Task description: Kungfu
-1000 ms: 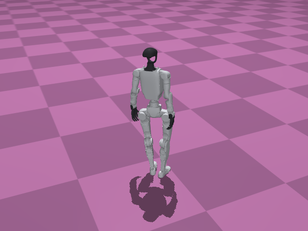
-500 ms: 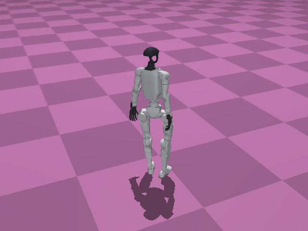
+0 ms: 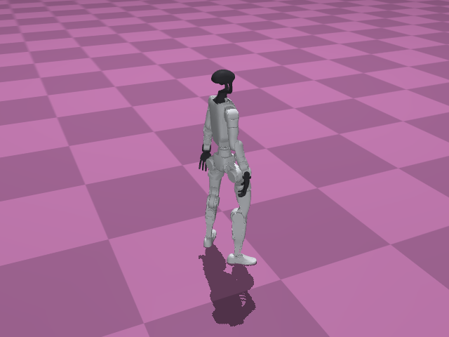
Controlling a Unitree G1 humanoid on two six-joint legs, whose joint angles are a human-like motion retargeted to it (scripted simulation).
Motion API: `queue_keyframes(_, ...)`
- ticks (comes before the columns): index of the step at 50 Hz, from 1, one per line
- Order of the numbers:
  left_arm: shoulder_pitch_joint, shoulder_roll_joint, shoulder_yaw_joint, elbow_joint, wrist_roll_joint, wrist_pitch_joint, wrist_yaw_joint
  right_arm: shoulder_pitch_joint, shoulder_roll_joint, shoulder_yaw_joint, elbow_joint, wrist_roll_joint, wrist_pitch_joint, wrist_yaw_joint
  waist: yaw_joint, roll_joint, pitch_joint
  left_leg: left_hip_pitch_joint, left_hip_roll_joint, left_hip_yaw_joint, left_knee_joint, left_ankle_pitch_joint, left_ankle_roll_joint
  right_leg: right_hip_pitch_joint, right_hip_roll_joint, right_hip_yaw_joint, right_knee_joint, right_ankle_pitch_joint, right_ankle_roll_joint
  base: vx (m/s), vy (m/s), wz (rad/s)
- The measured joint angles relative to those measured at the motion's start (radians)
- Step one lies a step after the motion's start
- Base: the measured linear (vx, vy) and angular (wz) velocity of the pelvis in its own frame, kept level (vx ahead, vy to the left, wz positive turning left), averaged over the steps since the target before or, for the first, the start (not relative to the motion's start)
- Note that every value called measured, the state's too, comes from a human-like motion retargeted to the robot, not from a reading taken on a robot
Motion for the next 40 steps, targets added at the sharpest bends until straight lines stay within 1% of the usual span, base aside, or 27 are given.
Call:
queue_keyframes(2,0.027,0.011,-0.004,-0.016,0.023,-0.008,0.021,-0.018,-0.009,0.011,-0.011,-0.028,-0.019,0.006,-0.015,-0.01,0.003,0.026,0.033,0.049,0.021,0.053,-0.002,0.003,0.038,0.012,-0.011,-0.054,-0.036,-0.28,-0.79,-1.25)
queue_keyframes(3,0.036,0.017,-0.014,-0.022,0.036,-0.004,0.038,-0.024,-0.009,0.006,-0.009,-0.039,-0.023,-0.004,-0.023,-0.013,0.004,0.032,0.055,0.061,0.038,0.098,0.007,0.001,0.062,0.053,-0.012,-0.08,-0.043,-0.27,-0.83,-0.92)
queue_keyframes(5,0.028,0.01,-0.029,-0.016,0.059,0.017,0.093,-0.02,-0.007,-0.032,0.004,-0.05,-0.016,-0.045,-0.024,-0.017,0.004,0.014,0.105,0.041,0.106,0.204,0.04,-0.012,0.083,0.134,0.001,-0.122,-0.035,-0.28,-0.71,-0.72)
queue_keyframes(7,0.007,-0.017,-0.005,0.0,0.05,0.016,0.173,-0.032,0.008,-0.065,0.034,-0.048,0.011,-0.099,-0.036,-0.031,0.02,-0.048,0.151,-0.044,0.246,0.269,0.127,-0.013,0.088,0.156,0.011,-0.145,-0.061,-0.36,-0.77,-0.88)
queue_keyframes(8,0.006,-0.03,0.016,0.002,0.028,-0.004,0.222,-0.046,0.02,-0.079,0.058,-0.042,0.03,-0.127,-0.048,-0.039,0.035,-0.088,0.165,-0.099,0.33,0.283,0.193,-0.004,0.098,0.157,0.007,-0.154,-0.081,-0.27,-0.65,-1.0)
queue_keyframes(9,0.005,-0.039,0.022,0.001,-0.008,-0.032,0.262,-0.06,0.034,-0.096,0.085,-0.036,0.052,-0.15,-0.064,-0.037,0.048,-0.132,0.169,-0.167,0.399,0.274,0.202,-0.001,0.118,0.17,0.002,-0.16,-0.098,-0.2,-0.6,-0.99)
queue_keyframes(10,0.006,-0.047,0.021,-0.002,-0.053,-0.066,0.297,-0.074,0.05,-0.114,0.113,-0.031,0.075,-0.171,-0.082,-0.029,0.06,-0.178,0.167,-0.241,0.46,0.252,0.183,-0.002,0.144,0.191,-0.003,-0.166,-0.114,-0.16,-0.53,-1.14)
queue_keyframes(12,0.004,-0.047,-0.005,-0.012,-0.114,-0.097,0.332,-0.073,0.084,-0.181,0.148,-0.008,0.123,-0.198,-0.069,-0.024,0.066,-0.256,0.072,-0.434,0.536,0.211,0.093,-0.009,0.177,0.248,-0.012,-0.17,-0.141,-0.08,-0.42,-1.64)
queue_keyframes(13,0.003,-0.053,0.002,-0.014,-0.11,-0.096,0.353,-0.065,0.099,-0.213,0.16,0.02,0.143,-0.206,-0.044,-0.028,0.062,-0.276,0.003,-0.505,0.542,0.199,0.054,-0.012,0.185,0.269,-0.016,-0.172,-0.155,-0.01,-0.43,-2.05)
queue_keyframes(15,0.0,-0.072,0.031,-0.011,-0.081,-0.094,0.401,-0.047,0.116,-0.26,0.179,0.109,0.161,-0.203,0.012,-0.037,0.052,-0.305,-0.048,-0.511,0.538,0.169,0.016,-0.015,0.195,0.3,-0.021,-0.179,-0.179,0.05,-0.4,-1.67)
queue_keyframes(17,-0.007,-0.073,0.03,-0.009,-0.082,-0.112,0.43,-0.033,0.126,-0.299,0.192,0.217,0.161,-0.189,-0.025,-0.008,0.047,-0.349,-0.044,-0.522,0.516,0.117,0.034,-0.016,0.233,0.254,-0.033,-0.192,-0.195,0.11,-0.44,-0.02)
queue_keyframes(18,-0.005,-0.072,0.028,-0.012,-0.087,-0.122,0.434,-0.025,0.131,-0.314,0.197,0.269,0.162,-0.183,-0.041,0.004,0.047,-0.365,-0.065,-0.529,0.49,0.098,0.049,-0.015,0.25,0.245,-0.039,-0.199,-0.202,0.13,-0.38,-0.56)
queue_keyframes(20,0.007,-0.084,0.047,-0.015,-0.085,-0.13,0.431,-0.005,0.143,-0.338,0.204,0.362,0.167,-0.174,0.035,-0.017,0.044,-0.392,-0.122,-0.448,0.434,0.08,0.085,-0.011,0.254,0.341,-0.036,-0.205,-0.215,0.23,-0.42,-2.32)
queue_keyframes(22,0.019,-0.091,0.075,-0.011,-0.067,-0.122,0.41,0.02,0.166,-0.368,0.207,0.438,0.169,-0.175,0.111,-0.034,0.045,-0.426,-0.159,-0.375,0.375,0.059,0.102,-0.001,0.262,0.425,-0.032,-0.211,-0.225,0.33,-0.43,-2.43)
queue_keyframes(24,0.032,-0.093,0.096,-0.007,-0.058,-0.113,0.389,0.046,0.188,-0.394,0.212,0.501,0.155,-0.185,0.122,-0.026,0.046,-0.461,-0.191,-0.373,0.312,0.042,0.106,0.013,0.291,0.438,-0.036,-0.224,-0.235,0.32,-0.36,-1.17)
queue_keyframes(27,0.061,-0.097,0.126,-0.005,-0.06,-0.106,0.381,0.087,0.214,-0.409,0.227,0.583,0.119,-0.214,0.163,-0.031,0.051,-0.508,-0.226,-0.316,0.229,0.037,0.113,0.037,0.321,0.487,-0.029,-0.248,-0.246,0.38,-0.38,-1.1)
queue_keyframes(29,0.077,-0.1,0.144,0.0,-0.066,-0.099,0.379,0.116,0.228,-0.418,0.241,0.612,0.095,-0.245,0.182,-0.032,0.056,-0.524,-0.233,-0.254,0.183,0.019,0.108,0.058,0.343,0.504,-0.025,-0.265,-0.245,0.54,-0.45,-0.71)
queue_keyframes(31,0.088,-0.1,0.16,0.008,-0.076,-0.09,0.372,0.147,0.243,-0.426,0.252,0.619,0.079,-0.282,0.192,-0.033,0.056,-0.531,-0.236,-0.189,0.148,-0.006,0.12,0.079,0.361,0.499,-0.022,-0.281,-0.238,0.49,-0.38,-0.4)
queue_keyframes(33,0.098,-0.099,0.177,0.019,-0.085,-0.082,0.364,0.182,0.257,-0.43,0.264,0.611,0.068,-0.315,0.207,-0.039,0.052,-0.529,-0.238,-0.139,0.126,-0.024,0.121,0.101,0.376,0.494,-0.015,-0.291,-0.223,0.57,-0.4,-0.46)
queue_keyframes(34,0.103,-0.098,0.187,0.025,-0.089,-0.079,0.363,0.197,0.263,-0.43,0.274,0.603,0.066,-0.327,0.217,-0.046,0.047,-0.524,-0.24,-0.125,0.124,-0.013,0.131,0.11,0.379,0.491,-0.01,-0.29,-0.208,0.6,-0.41,-0.55)
queue_keyframes(35,0.107,-0.097,0.197,0.03,-0.093,-0.076,0.361,0.211,0.269,-0.428,0.285,0.595,0.065,-0.337,0.226,-0.055,0.041,-0.519,-0.242,-0.114,0.125,0.005,0.148,0.119,0.381,0.487,-0.005,-0.286,-0.191,0.56,-0.39,-0.48)
queue_keyframes(36,0.113,-0.094,0.208,0.035,-0.096,-0.076,0.36,0.223,0.272,-0.426,0.298,0.584,0.07,-0.339,0.231,-0.077,0.029,-0.515,-0.255,-0.117,0.135,0.033,0.232,0.125,0.368,0.481,0.0,-0.274,-0.164,0.61,-0.41,-0.4)
queue_keyframes(37,0.119,-0.091,0.218,0.04,-0.098,-0.075,0.358,0.235,0.275,-0.424,0.311,0.57,0.076,-0.339,0.234,-0.098,0.016,-0.508,-0.27,-0.128,0.141,0.041,0.296,0.132,0.358,0.479,0.007,-0.258,-0.136,0.78,-0.46,-0.31)
queue_keyframes(38,0.127,-0.087,0.226,0.047,-0.101,-0.073,0.356,0.25,0.278,-0.422,0.322,0.553,0.085,-0.334,0.235,-0.118,0.001,-0.497,-0.287,-0.155,0.137,0.011,0.319,0.138,0.355,0.485,0.015,-0.236,-0.106,0.91,-0.47,-0.28)
queue_keyframes(39,0.133,-0.079,0.235,0.057,-0.101,-0.07,0.351,0.265,0.282,-0.42,0.333,0.533,0.097,-0.328,0.234,-0.135,-0.013,-0.494,-0.304,-0.211,0.142,-0.004,0.31,0.145,0.352,0.49,0.029,-0.2,-0.066,0.97,-0.45,-0.25)
queue_keyframes(40,0.139,-0.069,0.243,0.071,-0.101,-0.065,0.345,0.28,0.287,-0.419,0.344,0.512,0.11,-0.321,0.232,-0.153,-0.028,-0.495,-0.321,-0.281,0.151,-0.012,0.286,0.152,0.349,0.496,0.045,-0.156,-0.022,0.89,-0.42,-0.2)
